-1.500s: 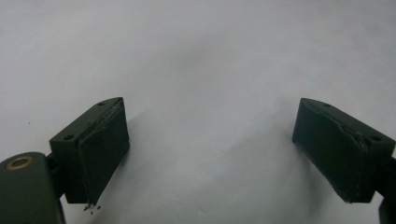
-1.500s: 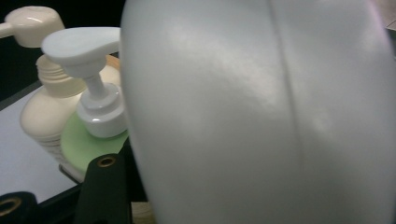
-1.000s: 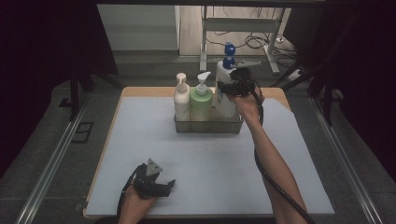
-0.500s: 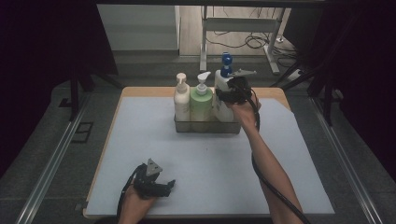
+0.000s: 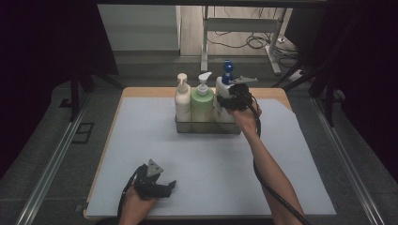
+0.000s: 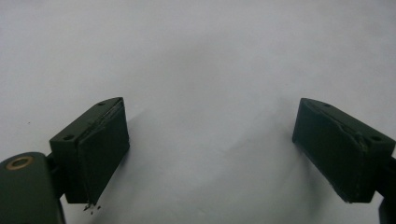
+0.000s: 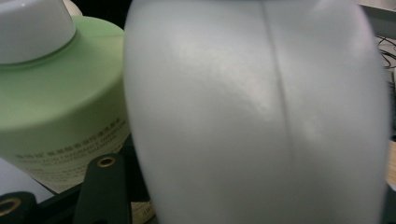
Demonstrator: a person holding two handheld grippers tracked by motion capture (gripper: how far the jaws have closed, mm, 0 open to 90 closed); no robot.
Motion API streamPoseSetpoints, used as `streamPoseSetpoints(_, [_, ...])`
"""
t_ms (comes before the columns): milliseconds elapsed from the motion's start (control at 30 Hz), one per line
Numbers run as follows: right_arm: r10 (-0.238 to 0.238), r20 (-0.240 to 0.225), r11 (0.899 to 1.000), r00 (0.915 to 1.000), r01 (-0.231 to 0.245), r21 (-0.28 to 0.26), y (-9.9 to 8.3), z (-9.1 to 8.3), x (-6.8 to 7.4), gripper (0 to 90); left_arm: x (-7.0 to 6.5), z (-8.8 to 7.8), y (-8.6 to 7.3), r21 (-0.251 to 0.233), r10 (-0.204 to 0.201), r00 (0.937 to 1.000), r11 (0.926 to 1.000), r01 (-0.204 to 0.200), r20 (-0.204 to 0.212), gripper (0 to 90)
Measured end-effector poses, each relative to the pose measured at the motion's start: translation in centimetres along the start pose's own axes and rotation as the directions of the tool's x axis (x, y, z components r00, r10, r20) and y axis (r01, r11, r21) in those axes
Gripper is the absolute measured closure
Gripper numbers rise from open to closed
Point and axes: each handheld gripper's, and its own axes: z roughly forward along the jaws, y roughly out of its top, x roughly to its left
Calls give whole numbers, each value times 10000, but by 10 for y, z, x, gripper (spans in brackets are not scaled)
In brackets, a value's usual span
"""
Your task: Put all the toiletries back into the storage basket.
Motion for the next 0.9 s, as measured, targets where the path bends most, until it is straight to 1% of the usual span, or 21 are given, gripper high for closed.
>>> streamPoseSetpoints(200, [-18, -54, 10000, 10000, 18, 64, -6, -2, -1, 403, 0, 0, 0, 0, -12, 10000, 10000, 12, 0, 106])
streamPoseSetpoints(367, [-74, -204, 9998, 9998, 77, 183, -11, 0, 2, 403, 0, 0, 0, -1, 3, 10000, 10000, -3, 8, 106])
streamPoseSetpoints(600, [-161, -272, 9995, 9995, 169, 278, -15, 0, 7, 403, 0, 0, 0, -8, 4, 10000, 10000, -4, 12, 106])
streamPoseSetpoints(900, [85, -315, 9990, 9995, -71, 447, -14, -1, 3, 393, 0, 0, 0, -2, 6, 10000, 10000, -6, 5, 106])
